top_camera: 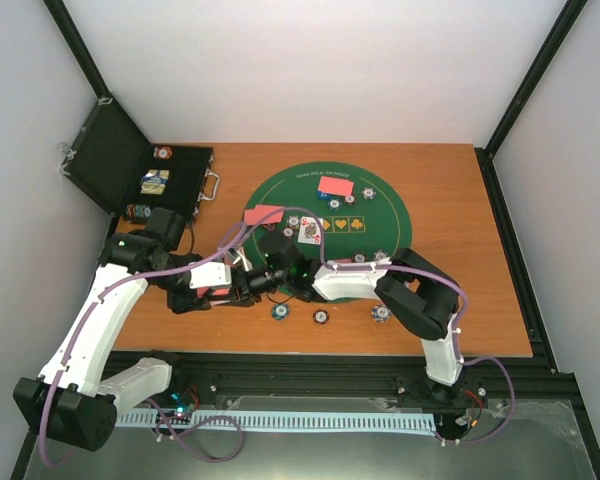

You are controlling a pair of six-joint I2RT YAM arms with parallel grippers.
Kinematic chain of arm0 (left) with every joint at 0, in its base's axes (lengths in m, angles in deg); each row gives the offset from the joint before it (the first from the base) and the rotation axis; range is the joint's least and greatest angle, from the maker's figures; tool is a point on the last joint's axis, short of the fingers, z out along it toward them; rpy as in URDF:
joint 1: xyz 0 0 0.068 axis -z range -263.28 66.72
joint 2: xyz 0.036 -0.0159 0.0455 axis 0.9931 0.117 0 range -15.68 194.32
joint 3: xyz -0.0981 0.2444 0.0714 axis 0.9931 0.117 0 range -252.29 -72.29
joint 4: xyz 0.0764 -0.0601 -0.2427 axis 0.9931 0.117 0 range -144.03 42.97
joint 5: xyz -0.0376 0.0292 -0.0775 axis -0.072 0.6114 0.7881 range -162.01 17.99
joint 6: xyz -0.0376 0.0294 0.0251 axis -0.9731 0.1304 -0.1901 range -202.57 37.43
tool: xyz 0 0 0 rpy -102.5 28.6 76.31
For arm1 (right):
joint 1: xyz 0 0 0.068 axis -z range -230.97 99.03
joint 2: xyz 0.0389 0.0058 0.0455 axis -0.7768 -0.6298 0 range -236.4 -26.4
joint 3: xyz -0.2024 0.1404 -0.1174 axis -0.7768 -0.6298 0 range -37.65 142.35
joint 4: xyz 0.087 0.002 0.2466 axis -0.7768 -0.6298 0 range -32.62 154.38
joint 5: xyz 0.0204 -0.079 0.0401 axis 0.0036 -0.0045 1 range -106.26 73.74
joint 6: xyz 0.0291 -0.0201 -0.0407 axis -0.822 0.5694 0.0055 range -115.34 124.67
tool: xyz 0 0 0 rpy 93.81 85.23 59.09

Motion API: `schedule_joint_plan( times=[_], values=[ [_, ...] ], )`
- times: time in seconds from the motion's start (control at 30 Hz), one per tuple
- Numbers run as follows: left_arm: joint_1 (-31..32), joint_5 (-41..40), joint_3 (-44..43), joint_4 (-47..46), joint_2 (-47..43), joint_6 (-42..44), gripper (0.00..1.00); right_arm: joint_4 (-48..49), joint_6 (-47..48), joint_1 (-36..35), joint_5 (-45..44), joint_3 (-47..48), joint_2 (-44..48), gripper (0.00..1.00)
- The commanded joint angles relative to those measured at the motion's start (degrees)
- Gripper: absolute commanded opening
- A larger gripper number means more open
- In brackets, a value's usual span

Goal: Distribute texas hold em gaming equipment

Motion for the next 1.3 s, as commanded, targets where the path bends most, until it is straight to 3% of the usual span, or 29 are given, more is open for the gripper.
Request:
schedule_joint_plan(
  times=[0.0, 0.5, 0.9, 0.97, 1.13, 1.27],
  values=[
    [-0.07, 1.83, -3.21, 1.90, -0.27, 1.40, 0.01, -0.24, 0.59, 2.81, 0.07, -3.24, 0.13, 0.57],
    [-0.12, 1.26, -3.03, 1.41, -0.31, 1.23, 0.01, -10.91, 7.46, 5.29, -0.65, -6.18, 5.10, 0.42],
    [-0.07, 1.61, -3.26, 1.96, -0.39, 1.67, 0.01, -16.84, 11.72, 5.68, -1.03, -5.51, 7.64, 0.42],
    [-0.10, 1.60, -3.18, 1.79, -0.45, 1.67, 0.01, -16.67, 11.64, 5.61, -0.84, -5.28, 8.24, 0.44],
    [-0.10, 2.18, -2.91, 1.36, -0.46, 1.45, 0.01, -7.07, 6.48, 4.60, -0.13, -4.94, 8.64, 0.62],
    [-0.07, 2.10, -3.09, 1.46, -0.39, 1.40, 0.01, -6.36, 5.87, 2.62, 0.22, -1.00, 5.23, 0.66]
  ],
)
